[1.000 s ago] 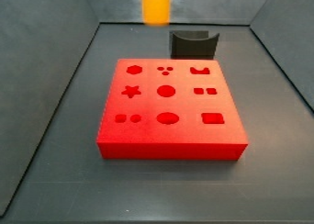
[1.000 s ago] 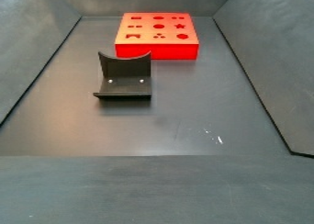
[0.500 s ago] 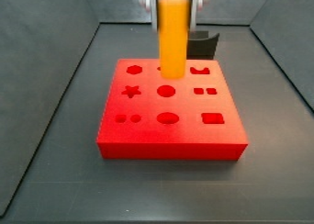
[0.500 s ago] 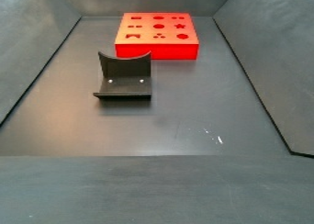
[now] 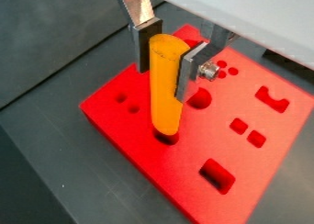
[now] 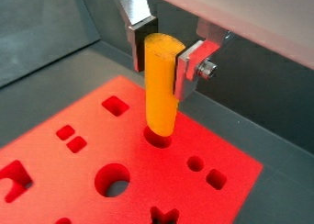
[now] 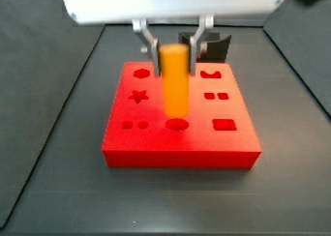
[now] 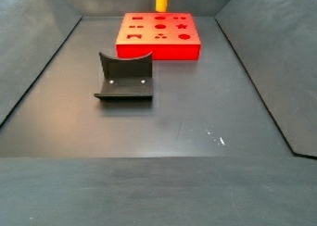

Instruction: Insert the oval object.

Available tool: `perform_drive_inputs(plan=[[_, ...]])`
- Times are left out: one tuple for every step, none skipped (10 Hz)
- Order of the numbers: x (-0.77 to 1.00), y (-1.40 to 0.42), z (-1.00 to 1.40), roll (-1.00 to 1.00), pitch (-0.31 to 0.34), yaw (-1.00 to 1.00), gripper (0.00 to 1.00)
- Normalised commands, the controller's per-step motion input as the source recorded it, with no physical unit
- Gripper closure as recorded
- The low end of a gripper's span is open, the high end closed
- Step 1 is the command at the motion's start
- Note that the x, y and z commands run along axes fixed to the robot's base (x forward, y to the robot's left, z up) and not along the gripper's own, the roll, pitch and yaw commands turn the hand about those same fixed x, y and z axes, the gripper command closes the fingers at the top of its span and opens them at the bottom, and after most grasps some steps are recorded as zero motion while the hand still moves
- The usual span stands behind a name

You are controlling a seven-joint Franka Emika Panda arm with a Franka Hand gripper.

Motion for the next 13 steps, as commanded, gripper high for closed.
perform_drive_inputs(plan=[[0.0,-0.02,-0.3,0.06,-0.024,0.03,1.0],[0.03,-0.11,-0.1,0.22,0.0,0.09,1.0],[0.07,-0.17,-0.03,0.28,0.011,0.11,1.0],[0.07,-0.15,-0.05,0.27,0.014,0.11,1.0],[0.07,-0.12,-0.01,0.31,0.031,0.09,1.0],[0.11,-0.14,0.0,0.38,0.073,0.1,1.0],[0.23,-0.09,0.0,0.38,0.106,0.03,1.0],[0.33,0.0,0.0,0.34,0.163,0.0,1.0],[0.37,0.0,0.0,0.32,0.21,0.0,1.0],[0.32,0.0,0.0,0.32,0.236,0.0,1.0],[0.16,-0.01,-0.15,0.15,0.116,0.0,1.0],[0.0,0.0,-0.18,0.02,0.0,0.0,1.0],[0.0,0.0,-0.26,0.0,-0.029,0.0,1.0]])
